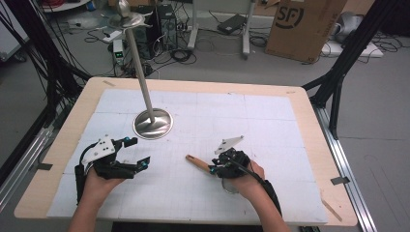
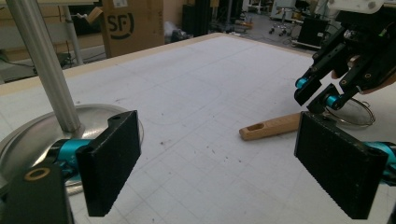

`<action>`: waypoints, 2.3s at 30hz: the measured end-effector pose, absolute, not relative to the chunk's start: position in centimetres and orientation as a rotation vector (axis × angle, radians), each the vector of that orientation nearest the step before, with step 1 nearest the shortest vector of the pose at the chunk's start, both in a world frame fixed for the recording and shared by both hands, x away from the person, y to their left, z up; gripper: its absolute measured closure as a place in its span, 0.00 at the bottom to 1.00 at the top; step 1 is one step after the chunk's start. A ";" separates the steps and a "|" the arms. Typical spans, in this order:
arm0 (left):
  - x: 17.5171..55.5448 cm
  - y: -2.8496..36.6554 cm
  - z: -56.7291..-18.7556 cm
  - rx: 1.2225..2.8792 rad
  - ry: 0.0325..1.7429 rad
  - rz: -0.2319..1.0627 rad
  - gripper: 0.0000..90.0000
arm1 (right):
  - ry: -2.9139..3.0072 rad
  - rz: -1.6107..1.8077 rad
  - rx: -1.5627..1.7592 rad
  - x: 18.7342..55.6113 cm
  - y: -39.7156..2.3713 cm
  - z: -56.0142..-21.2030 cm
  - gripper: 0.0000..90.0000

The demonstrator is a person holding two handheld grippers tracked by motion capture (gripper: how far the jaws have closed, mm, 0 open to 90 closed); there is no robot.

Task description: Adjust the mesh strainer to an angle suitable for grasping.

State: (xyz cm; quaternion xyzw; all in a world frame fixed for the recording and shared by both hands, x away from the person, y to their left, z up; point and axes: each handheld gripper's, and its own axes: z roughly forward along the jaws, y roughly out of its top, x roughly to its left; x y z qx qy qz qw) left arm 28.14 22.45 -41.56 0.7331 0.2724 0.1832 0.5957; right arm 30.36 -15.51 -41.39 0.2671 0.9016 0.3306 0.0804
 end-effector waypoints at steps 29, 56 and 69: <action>28.2 22.5 -41.6 1.703 0.633 0.429 0.17 | 2.752 0.854 0.757 30.7 -16.2 -42.0 0.77; 28.3 22.6 -41.8 1.726 0.653 0.423 0.17 | 2.626 1.088 0.834 29.3 -19.6 -41.3 0.70; 28.4 22.4 -41.8 1.768 0.658 0.430 0.17 | 2.483 1.286 0.907 28.3 -23.4 -40.5 0.64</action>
